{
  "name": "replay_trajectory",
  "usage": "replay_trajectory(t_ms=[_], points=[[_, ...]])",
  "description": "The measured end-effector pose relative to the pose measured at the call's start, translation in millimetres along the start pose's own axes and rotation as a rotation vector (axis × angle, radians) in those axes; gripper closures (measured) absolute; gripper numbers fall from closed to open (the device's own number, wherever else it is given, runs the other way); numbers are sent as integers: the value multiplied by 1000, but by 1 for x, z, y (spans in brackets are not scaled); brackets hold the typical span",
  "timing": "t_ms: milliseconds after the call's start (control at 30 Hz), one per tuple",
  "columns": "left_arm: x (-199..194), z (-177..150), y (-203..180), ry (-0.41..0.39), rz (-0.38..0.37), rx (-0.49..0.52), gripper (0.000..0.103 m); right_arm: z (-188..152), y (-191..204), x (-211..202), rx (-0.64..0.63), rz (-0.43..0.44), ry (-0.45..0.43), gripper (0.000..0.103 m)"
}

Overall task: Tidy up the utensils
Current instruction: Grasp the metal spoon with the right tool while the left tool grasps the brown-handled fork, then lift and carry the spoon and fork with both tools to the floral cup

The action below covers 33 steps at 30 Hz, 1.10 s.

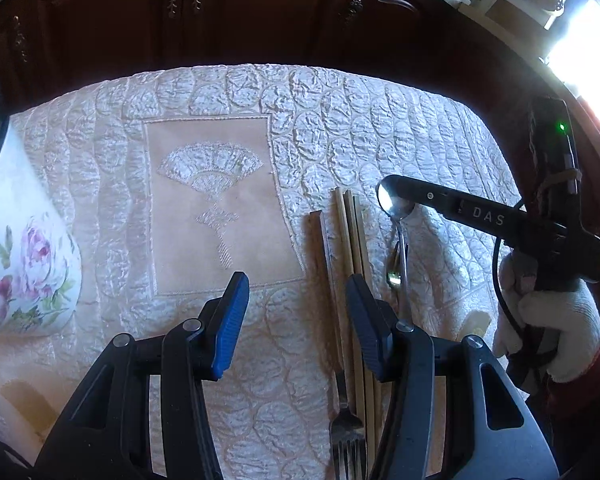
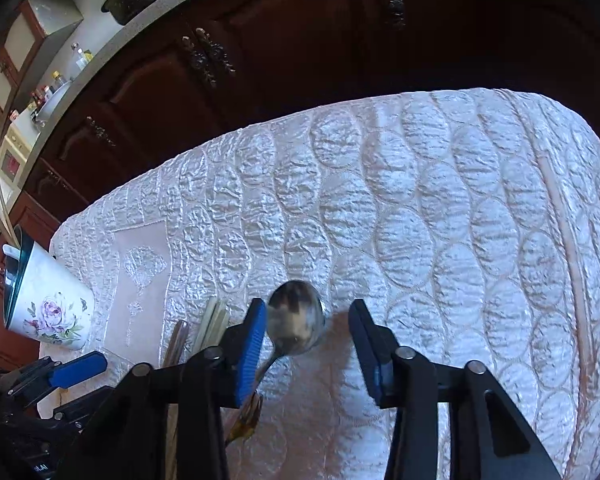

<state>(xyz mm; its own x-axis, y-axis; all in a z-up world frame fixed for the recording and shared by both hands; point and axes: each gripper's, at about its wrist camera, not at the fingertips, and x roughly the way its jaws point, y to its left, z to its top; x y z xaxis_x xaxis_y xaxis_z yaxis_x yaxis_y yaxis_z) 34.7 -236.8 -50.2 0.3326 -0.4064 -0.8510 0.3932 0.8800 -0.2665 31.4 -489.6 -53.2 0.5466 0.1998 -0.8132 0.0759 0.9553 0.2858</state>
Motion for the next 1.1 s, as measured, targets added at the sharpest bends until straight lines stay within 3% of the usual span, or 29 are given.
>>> replay_trajectory(t_ms=[133, 200, 633, 733, 800, 867, 967, 1000, 1033, 1100], points=[[4, 3, 0, 8, -3, 0, 53, 4, 9, 10, -39, -1, -1, 92], [7, 4, 0, 14, -4, 2, 53, 3, 10, 13, -46, 13, 3, 99], [49, 31, -12, 84, 6, 41, 54, -23, 0, -9, -20, 80, 18, 102], [57, 37, -16, 89, 41, 63, 69, -26, -3, -11, -28, 72, 30, 101], [60, 41, -15, 88, 49, 64, 78, -26, -4, -9, -39, 45, 32, 94], [64, 45, -16, 92, 51, 60, 83, -26, -5, -5, -39, 39, 32, 72], [68, 47, -17, 94, 44, 78, 84, -25, 0, 3, -32, 69, 34, 76], [67, 46, -17, 94, 42, 80, 90, -25, 0, 6, -36, 76, 41, 81], [65, 45, -15, 99, 37, 77, 90, -25, 0, 9, -40, 83, 49, 93], [51, 39, -2, 93, -4, 55, 91, -27, 5, 12, -49, 82, 59, 98]])
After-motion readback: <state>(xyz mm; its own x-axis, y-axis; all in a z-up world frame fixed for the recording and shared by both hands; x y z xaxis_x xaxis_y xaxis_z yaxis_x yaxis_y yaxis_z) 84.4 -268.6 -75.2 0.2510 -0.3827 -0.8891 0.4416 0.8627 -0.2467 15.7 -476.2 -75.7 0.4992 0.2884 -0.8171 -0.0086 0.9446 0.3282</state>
